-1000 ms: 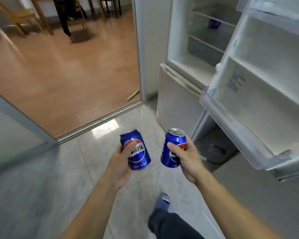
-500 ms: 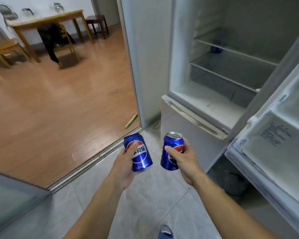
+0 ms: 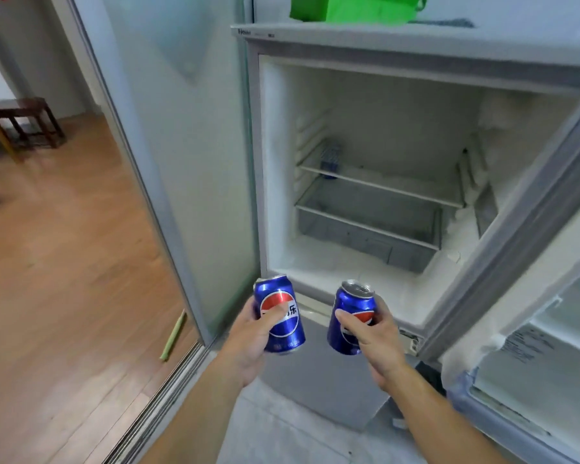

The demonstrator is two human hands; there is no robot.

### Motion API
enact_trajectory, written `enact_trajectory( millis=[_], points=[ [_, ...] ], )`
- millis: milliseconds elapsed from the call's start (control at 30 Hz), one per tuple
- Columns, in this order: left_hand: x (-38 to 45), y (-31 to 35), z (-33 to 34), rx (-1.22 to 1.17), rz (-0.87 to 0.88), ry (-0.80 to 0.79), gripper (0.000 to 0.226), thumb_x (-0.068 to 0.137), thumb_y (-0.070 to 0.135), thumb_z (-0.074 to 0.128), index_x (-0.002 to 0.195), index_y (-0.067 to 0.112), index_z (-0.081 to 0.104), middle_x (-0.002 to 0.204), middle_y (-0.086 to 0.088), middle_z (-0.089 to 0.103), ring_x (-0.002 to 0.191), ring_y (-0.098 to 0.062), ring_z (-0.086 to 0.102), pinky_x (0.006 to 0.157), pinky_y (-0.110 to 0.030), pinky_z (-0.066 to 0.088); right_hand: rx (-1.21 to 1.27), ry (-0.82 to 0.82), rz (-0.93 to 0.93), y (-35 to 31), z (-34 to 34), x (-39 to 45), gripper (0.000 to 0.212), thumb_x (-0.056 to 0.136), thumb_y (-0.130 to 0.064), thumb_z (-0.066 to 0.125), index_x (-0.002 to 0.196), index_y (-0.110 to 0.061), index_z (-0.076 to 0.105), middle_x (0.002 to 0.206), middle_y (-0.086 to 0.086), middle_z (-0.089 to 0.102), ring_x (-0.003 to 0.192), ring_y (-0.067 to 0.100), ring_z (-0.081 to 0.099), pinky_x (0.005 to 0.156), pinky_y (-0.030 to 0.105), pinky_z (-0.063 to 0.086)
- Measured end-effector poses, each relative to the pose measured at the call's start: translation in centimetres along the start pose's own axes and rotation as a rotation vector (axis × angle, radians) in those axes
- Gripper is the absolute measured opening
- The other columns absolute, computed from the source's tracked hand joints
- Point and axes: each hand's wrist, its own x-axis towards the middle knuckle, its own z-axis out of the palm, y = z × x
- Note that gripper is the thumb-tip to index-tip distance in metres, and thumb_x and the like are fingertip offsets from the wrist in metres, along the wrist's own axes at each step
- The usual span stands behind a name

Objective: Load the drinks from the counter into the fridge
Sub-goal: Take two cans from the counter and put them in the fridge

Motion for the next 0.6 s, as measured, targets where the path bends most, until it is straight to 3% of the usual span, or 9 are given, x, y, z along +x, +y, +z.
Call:
enact_trajectory(
  millis=[133,267,333,467,533,600],
  points=[
    [4.2,2.7,-1.1,0.061,0.058,-0.032,0.064,0.052,0.042,0.089,0.112,0.034,0.066,0.108,0.000,0.075,0.097,-0.020,0.072,0.083,-0.041,0.057,-0.050,0.164,-0.051,-1.4,2.0,3.6,0.047,0.068,-0.029,0.089,0.106,-0.041,0.065,0.096,-0.017,0.073,0.086,0.003,0.069,0.063,0.016,0.055],
    [7.9,3.8,-1.6,0.077,0.119,-0.023,0.061,0.052,0.043,0.090,0.107,0.046,0.064,0.106,0.007,0.074,0.097,-0.015,0.072,0.081,-0.034,0.058,-0.108,0.309,-0.066,-2.2,4.0,8.1,0.058,0.064,-0.039,0.090,0.115,-0.031,0.064,0.105,-0.009,0.070,0.096,0.012,0.067,0.072,0.025,0.056],
    [9.8,4.1,-1.2,0.082,0.151,-0.021,0.067,0.053,0.043,0.090,0.113,0.045,0.061,0.107,0.008,0.073,0.099,-0.014,0.071,0.082,-0.032,0.057,-0.128,0.358,-0.082,-2.6,4.8,11.0,0.061,0.063,-0.041,0.089,0.117,-0.030,0.063,0.107,-0.008,0.070,0.096,0.012,0.066,0.076,0.024,0.053],
    [13.8,4.7,0.4,0.161,0.215,-0.065,0.072,0.058,0.039,0.090,0.120,0.043,0.055,0.110,0.012,0.072,0.099,-0.009,0.070,0.081,-0.026,0.055,-0.097,0.355,-0.080,-3.7,5.9,16.9,0.062,0.060,-0.043,0.089,0.114,-0.032,0.062,0.106,-0.012,0.068,0.095,0.007,0.065,0.078,0.025,0.053],
    [16.1,5.2,1.1,0.214,0.240,-0.084,0.074,0.063,0.029,0.091,0.124,0.041,0.052,0.108,0.014,0.071,0.099,-0.008,0.070,0.081,-0.024,0.057,-0.113,0.348,-0.094,-4.4,6.5,19.9,0.056,0.060,-0.043,0.090,0.107,-0.035,0.061,0.101,-0.016,0.067,0.092,0.003,0.063,0.072,0.020,0.048],
    [18.3,5.8,1.9,0.247,0.253,-0.083,0.075,0.068,0.017,0.090,0.128,0.039,0.050,0.108,0.014,0.070,0.099,-0.006,0.069,0.081,-0.023,0.057,-0.130,0.333,-0.098,-5.3,7.1,22.8,0.055,0.063,-0.040,0.090,0.109,-0.032,0.061,0.104,-0.012,0.068,0.094,0.007,0.065,0.075,0.022,0.050]
  ],
)
